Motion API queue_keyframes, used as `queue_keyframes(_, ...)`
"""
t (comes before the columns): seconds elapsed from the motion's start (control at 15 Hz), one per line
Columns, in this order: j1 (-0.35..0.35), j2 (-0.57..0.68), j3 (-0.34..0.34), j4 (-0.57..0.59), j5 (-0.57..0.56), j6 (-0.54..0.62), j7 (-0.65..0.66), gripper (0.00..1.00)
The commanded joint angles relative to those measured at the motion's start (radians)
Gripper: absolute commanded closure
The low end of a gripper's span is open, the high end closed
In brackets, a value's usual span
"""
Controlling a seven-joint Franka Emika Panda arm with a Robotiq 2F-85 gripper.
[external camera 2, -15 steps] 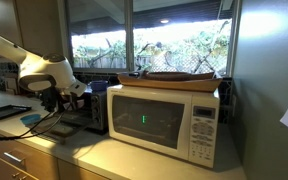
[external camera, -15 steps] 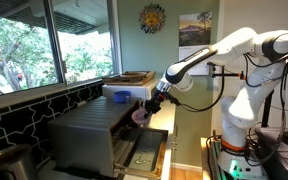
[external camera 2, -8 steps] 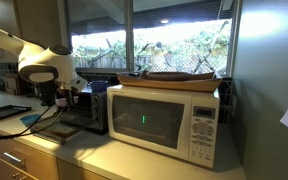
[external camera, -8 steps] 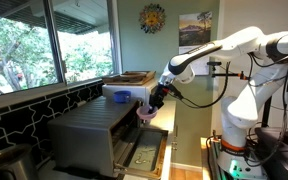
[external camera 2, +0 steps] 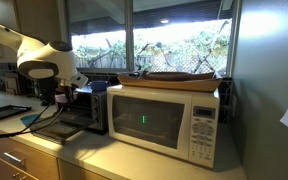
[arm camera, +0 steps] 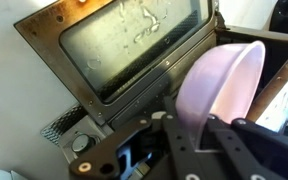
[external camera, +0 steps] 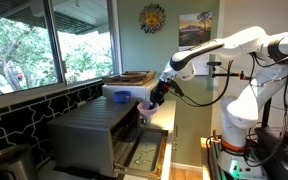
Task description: Remove the purple bowl from the oven and pour the liquid from the bowl into the blue mug then set the bowl on top of the oven
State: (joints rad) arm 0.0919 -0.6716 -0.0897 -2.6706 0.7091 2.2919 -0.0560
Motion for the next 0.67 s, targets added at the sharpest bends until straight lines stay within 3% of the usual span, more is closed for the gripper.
queue_keyframes(0.0,-0.013,-0.001,0.007,0.011,0.004,-0.006,-0.007,0.96)
queue_keyframes(0.33,-0.022,-0.004,-0.025,0.084,0.027,-0.021,-0.007,0.96)
queue_keyframes(0.6,-0.032,0.030,-0.005,0.156,0.053,0.022,0.035,0.96)
